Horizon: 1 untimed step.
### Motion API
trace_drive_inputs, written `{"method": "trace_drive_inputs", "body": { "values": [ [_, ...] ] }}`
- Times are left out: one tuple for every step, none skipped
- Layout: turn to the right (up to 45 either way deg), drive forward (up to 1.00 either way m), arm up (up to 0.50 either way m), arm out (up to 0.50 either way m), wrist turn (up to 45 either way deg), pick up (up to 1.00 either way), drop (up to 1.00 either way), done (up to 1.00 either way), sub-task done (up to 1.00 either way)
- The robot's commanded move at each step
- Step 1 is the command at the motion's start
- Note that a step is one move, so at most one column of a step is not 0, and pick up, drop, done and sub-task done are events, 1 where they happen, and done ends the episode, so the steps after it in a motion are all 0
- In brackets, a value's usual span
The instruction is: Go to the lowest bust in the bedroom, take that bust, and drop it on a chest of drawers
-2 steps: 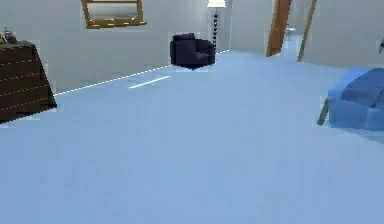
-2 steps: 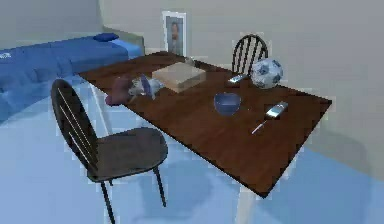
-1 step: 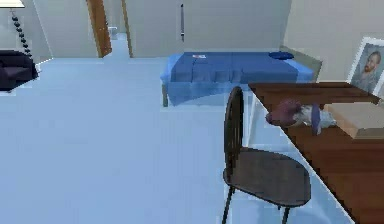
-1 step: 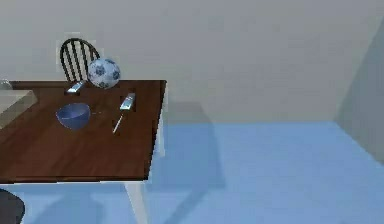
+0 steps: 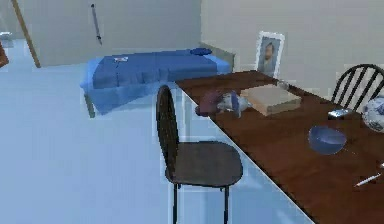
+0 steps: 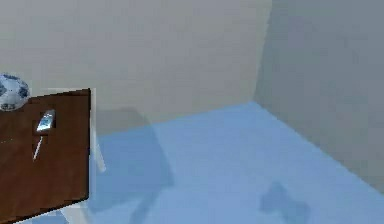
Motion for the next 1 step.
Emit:
{"method": "trace_drive_inputs", "body": {
  "values": [
    [0.0, 0.6, 0.0, 0.0, 0.0, 0.0, 0.0, 0.0, 0.0]
  ]
}}
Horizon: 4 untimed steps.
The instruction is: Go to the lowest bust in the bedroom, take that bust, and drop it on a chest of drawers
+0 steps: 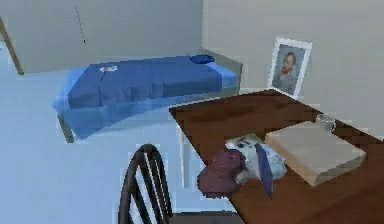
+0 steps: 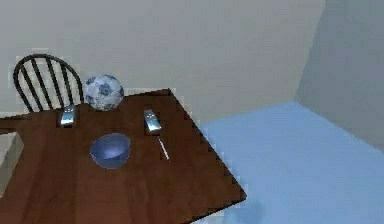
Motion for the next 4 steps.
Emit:
{"method": "trace_drive_inputs", "body": {
  "values": [
    [-45.0, 0.0, 0.0, 0.0, 0.0, 0.0, 0.0, 0.0, 0.0],
    [-15.0, 0.0, 0.0, 0.0, 0.0, 0.0, 0.0, 0.0, 0.0],
    [0.0, 0.0, 0.5, 0.0, 0.0, 0.0, 0.0, 0.0, 0.0],
    [0.0, 0.0, 0.38, 0.0, 0.0, 0.0, 0.0, 0.0, 0.0]
  ]
}}
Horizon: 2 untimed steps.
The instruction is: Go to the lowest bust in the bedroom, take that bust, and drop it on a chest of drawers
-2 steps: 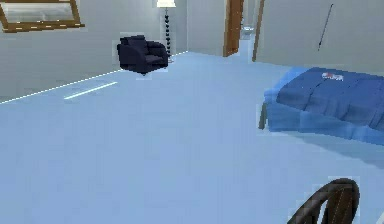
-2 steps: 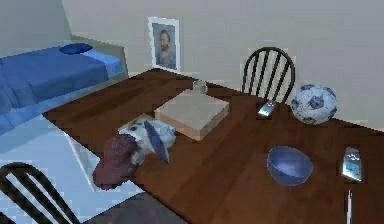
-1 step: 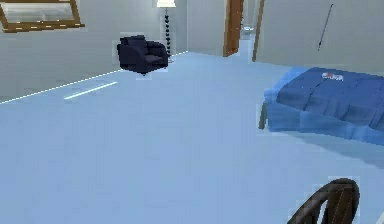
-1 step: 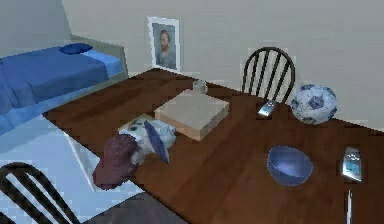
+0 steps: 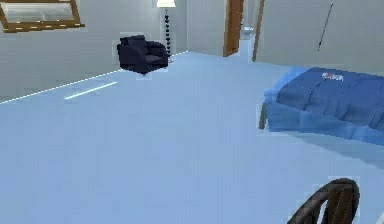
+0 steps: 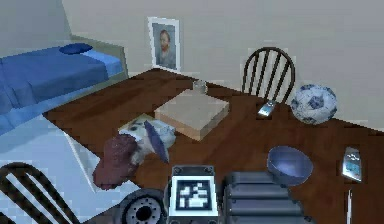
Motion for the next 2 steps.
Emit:
{"method": "trace_drive_inputs", "body": {
  "values": [
    [0.0, 0.0, 0.0, 0.3, 0.0, 0.0, 0.0, 0.0, 0.0],
    [0.0, 0.0, 0.0, 0.0, 45.0, 0.0, 0.0, 0.0, 0.0]
  ]
}}
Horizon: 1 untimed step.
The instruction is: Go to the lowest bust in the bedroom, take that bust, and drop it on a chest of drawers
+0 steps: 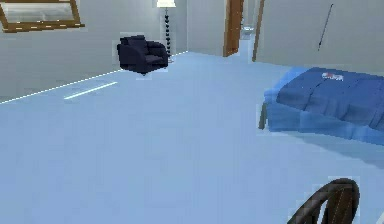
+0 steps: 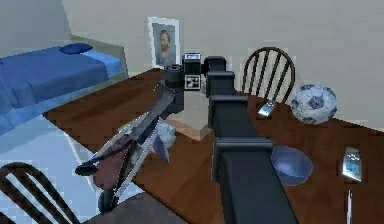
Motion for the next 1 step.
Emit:
{"method": "trace_drive_inputs", "body": {
  "values": [
    [0.0, 0.0, 0.0, 0.0, 45.0, 0.0, 0.0, 0.0, 0.0]
  ]
}}
